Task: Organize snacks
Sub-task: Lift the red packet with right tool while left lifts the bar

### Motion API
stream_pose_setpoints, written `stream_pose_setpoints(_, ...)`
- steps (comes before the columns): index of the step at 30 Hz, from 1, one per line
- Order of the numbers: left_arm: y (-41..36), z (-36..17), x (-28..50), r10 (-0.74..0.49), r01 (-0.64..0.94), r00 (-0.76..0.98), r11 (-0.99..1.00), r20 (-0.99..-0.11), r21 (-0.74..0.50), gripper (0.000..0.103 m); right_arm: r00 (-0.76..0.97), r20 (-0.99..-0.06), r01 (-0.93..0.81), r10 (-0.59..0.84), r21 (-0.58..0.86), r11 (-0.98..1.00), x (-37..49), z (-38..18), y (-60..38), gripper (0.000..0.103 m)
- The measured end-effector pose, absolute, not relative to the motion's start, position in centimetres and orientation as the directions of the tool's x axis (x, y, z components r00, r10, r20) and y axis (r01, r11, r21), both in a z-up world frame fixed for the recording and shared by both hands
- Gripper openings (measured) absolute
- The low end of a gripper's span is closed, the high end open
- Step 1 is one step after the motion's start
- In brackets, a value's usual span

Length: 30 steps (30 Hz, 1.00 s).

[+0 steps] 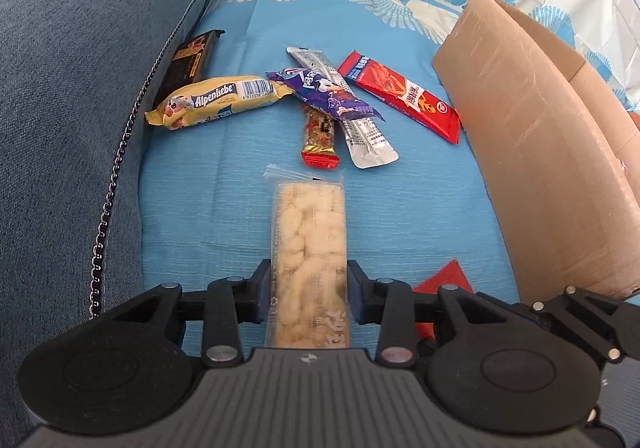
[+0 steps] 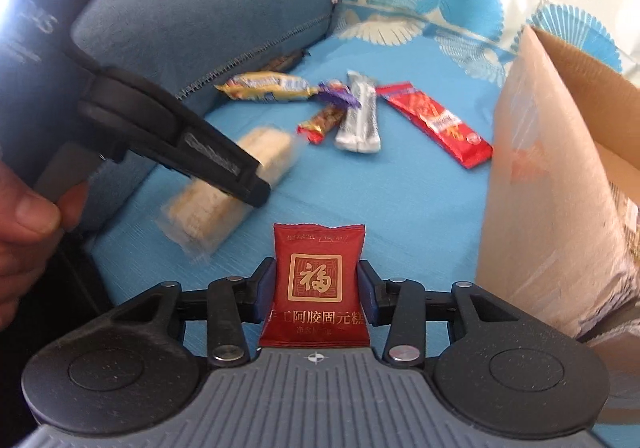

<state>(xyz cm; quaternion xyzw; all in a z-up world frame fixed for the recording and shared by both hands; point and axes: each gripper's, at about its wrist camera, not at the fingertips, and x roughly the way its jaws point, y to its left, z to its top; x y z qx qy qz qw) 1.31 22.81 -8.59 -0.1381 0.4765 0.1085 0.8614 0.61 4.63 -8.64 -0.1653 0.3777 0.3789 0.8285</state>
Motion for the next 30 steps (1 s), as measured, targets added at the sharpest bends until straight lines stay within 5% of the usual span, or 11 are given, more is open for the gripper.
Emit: stream_pose_setpoints(30, 22.67, -8.68, 1.55, 0.053, -0.302, 0.512, 0.946, -0.857, -0.122, 0.042, 0.417, -0.776, -0.747, 0.473, 0.004, 0.665, 0.98, -9.4, 4.72, 0.047)
